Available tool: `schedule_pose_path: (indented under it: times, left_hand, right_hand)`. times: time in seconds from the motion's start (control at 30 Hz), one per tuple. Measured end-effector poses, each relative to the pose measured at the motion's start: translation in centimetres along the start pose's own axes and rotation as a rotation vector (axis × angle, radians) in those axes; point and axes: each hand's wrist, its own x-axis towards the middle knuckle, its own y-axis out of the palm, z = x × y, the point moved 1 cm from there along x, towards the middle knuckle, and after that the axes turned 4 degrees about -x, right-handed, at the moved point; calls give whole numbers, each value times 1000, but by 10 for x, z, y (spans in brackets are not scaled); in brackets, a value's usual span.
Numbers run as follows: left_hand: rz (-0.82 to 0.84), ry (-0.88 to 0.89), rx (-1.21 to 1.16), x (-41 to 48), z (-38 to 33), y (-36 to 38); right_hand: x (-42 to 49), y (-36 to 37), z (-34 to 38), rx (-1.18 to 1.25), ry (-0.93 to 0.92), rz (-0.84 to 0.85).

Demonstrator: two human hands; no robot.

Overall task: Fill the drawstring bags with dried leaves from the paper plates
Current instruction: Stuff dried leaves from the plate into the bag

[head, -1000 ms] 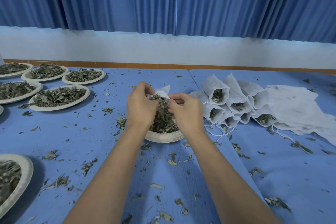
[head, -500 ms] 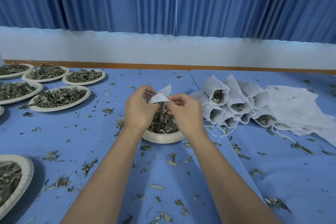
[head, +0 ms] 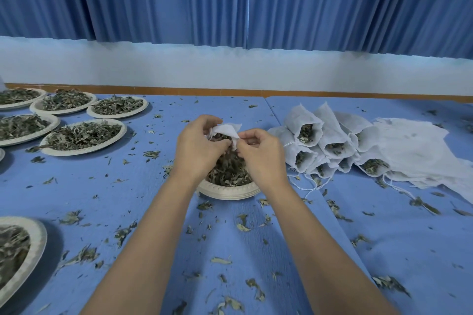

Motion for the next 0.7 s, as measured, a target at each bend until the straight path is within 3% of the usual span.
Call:
schedule_pose_path:
  times: [0.13, 0.27, 0.47, 0.7]
  left_hand:
    - [39, -178, -282, -4, -4, -10]
    - [-21, -177, -151, -4, -1, -18]
    - [-200, -92, 69, -10, 6, -18]
    - [-190, -173, -185, -7, 8, -26]
  right_hand:
    - [4, 1, -3, 124, 86, -19]
    - [6, 1, -2, 322, 160, -19]
    - [4, 3, -3, 289, 149, 24]
    - [7, -4, -5, 263, 184, -39]
